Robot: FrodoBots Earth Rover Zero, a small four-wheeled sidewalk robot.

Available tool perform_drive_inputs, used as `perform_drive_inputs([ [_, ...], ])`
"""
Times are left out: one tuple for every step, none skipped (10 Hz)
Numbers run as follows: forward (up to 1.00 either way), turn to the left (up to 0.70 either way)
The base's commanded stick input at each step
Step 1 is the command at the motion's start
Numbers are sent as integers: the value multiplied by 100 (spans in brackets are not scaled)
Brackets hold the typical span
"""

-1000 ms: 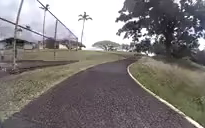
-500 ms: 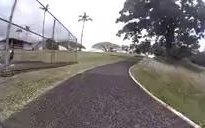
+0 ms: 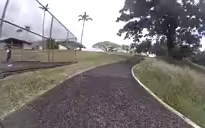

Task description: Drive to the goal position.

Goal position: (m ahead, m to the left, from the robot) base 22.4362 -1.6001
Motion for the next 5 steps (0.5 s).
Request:
perform_drive_inputs([
  [70,-1],
  [70,-1],
  [70,-1],
  [68,-1],
  [69,-1],
])
